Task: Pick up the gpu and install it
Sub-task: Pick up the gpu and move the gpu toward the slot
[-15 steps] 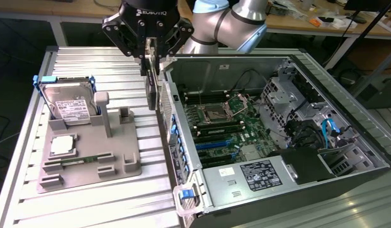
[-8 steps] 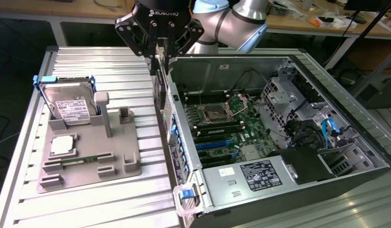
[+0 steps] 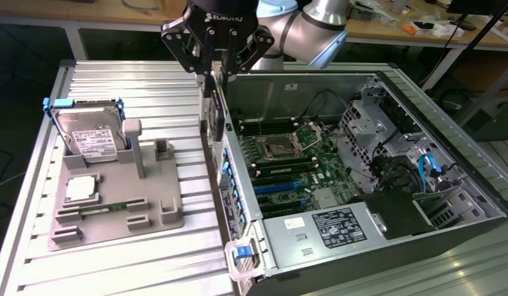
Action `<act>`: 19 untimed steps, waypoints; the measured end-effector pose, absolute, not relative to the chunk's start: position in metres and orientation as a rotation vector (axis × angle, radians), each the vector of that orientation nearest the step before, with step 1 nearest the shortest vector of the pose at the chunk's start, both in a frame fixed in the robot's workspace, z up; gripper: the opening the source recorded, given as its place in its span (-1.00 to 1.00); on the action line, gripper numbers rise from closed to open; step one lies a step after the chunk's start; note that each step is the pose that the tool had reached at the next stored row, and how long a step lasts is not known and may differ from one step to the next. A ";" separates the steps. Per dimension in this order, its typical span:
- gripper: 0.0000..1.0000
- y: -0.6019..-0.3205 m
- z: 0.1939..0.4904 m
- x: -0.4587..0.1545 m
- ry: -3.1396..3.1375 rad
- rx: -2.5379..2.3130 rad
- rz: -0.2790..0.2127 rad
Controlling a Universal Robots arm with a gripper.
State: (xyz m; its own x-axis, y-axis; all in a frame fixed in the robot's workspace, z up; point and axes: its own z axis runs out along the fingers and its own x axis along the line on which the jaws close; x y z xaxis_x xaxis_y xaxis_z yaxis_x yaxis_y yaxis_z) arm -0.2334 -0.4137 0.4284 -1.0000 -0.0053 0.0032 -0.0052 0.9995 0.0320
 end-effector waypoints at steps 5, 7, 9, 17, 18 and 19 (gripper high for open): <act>-0.47 -0.414 0.428 -0.226 -3.134 0.006 -0.050; -0.47 -0.414 0.428 -0.225 -3.133 0.004 -0.050; -0.47 -0.414 0.428 -0.223 -3.133 0.003 -0.050; -0.47 -0.414 0.428 -0.205 -3.124 0.000 -0.050; -0.47 -0.414 0.428 -0.203 -3.124 0.000 -0.050; -0.47 -0.414 0.428 -0.202 -3.123 0.000 -0.050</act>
State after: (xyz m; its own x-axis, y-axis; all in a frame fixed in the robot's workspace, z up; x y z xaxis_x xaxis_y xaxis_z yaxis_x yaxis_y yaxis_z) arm -0.2015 -0.4139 0.4284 -0.9998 -0.0001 0.0185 0.0004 0.9995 0.0321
